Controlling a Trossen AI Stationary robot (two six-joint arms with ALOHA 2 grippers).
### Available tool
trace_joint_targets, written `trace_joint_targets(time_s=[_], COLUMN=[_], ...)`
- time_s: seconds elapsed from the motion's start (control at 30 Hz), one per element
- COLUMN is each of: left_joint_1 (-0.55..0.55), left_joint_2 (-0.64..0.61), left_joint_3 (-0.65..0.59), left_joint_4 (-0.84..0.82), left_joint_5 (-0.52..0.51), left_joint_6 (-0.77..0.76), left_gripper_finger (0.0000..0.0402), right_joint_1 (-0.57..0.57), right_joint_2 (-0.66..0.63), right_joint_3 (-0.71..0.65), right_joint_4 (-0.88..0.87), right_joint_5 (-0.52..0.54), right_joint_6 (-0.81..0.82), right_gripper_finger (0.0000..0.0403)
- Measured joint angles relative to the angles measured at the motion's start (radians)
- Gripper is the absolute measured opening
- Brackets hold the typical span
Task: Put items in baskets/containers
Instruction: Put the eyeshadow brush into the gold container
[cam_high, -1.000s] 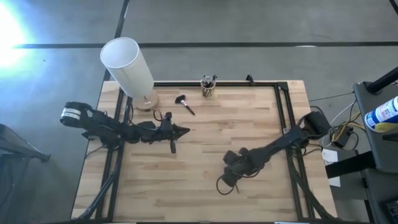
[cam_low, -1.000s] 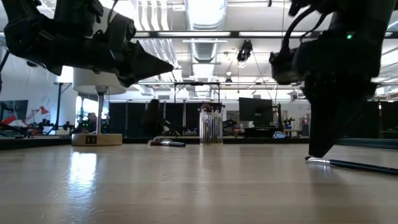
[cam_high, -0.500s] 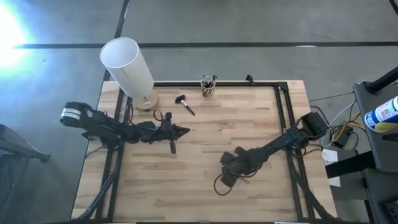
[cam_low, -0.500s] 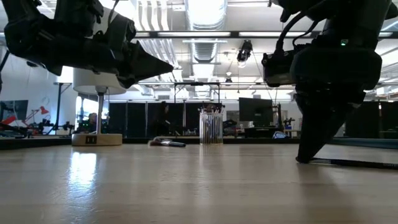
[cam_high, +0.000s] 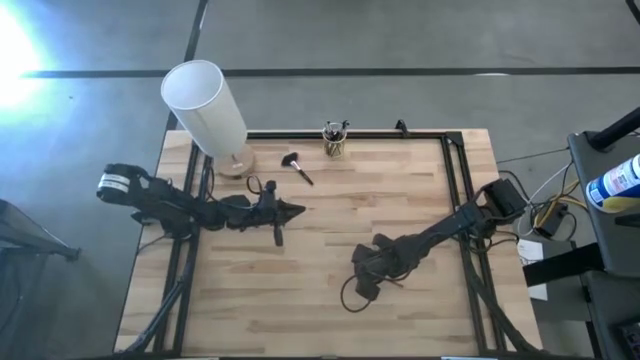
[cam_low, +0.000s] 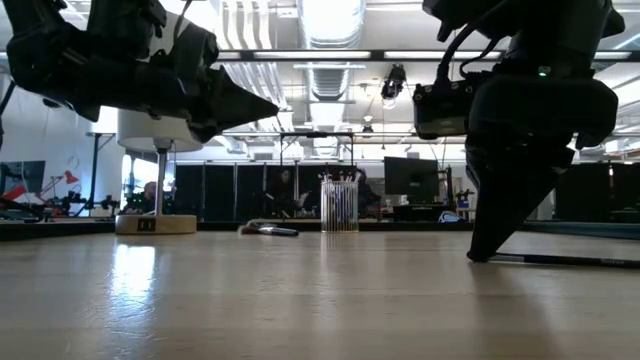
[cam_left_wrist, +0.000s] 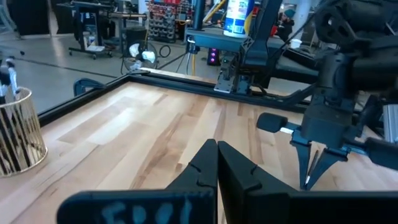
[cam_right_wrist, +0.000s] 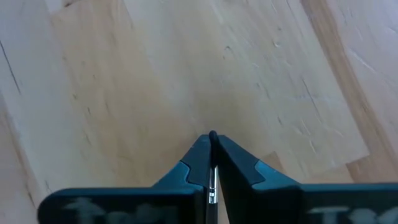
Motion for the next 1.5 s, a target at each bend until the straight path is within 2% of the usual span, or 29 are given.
trace_joint_targets(time_s=[0.23, 0.37, 0.6, 0.7, 0.83, 0.93, 1.07, 1.17, 1.23, 1.33, 1.5], left_joint_1=[0.0, 0.0, 0.001, 0.001, 0.001, 0.001, 0.002, 0.003, 0.006, 0.012, 0.016], left_joint_2=[0.0, 0.0, 0.0, 0.0, 0.0, 0.0, 0.0, 0.0, 0.0, 0.0, 0.0], left_joint_3=[0.0, -0.001, -0.003, -0.003, -0.004, -0.005, -0.005, -0.005, -0.004, -0.004, -0.004], left_joint_4=[0.0, 0.0, -0.009, -0.011, -0.011, -0.011, -0.009, -0.005, -0.004, 0.0, 0.001], left_joint_5=[-0.022, -0.023, -0.049, -0.049, -0.049, -0.049, -0.05, -0.05, -0.05, -0.05, -0.05], left_joint_6=[-0.029, -0.023, -0.031, -0.03, -0.026, -0.02, 0.001, 0.012, 0.013, 0.019, 0.02], left_gripper_finger=[0.0005, 0.0005, 0.0005, 0.0005, 0.0004, 0.0004, 0.0004, 0.0004, 0.0004, 0.0004, 0.0004], right_joint_1=[-0.004, -0.007, -0.004, -0.004, -0.002, -0.044, -0.165, -0.291, -0.382, -0.531, -0.739], right_joint_2=[-0.023, -0.06, -0.179, -0.261, -0.371, -0.443, -0.466, -0.452, -0.432, -0.412, -0.339], right_joint_3=[-0.002, -0.009, -0.028, -0.056, -0.156, -0.289, -0.464, -0.524, -0.531, -0.492, -0.363], right_joint_4=[-0.025, -0.059, -0.044, 0.034, 0.259, 0.58, 1.026, 1.322, 1.456, 1.56, 1.552], right_joint_5=[0.034, 0.093, 0.142, 0.191, 0.24, 0.266, 0.263, 0.263, 0.253, 0.122, -0.018], right_joint_6=[-0.045, -0.096, -0.194, -0.279, -0.468, -0.628, -0.804, -0.927, -0.996, -1.03, -1.032], right_gripper_finger=[0.0017, 0.001, 0.0009, 0.0009, 0.0008, 0.0008, 0.0008, 0.0008, 0.0008, 0.0008, 0.0008])
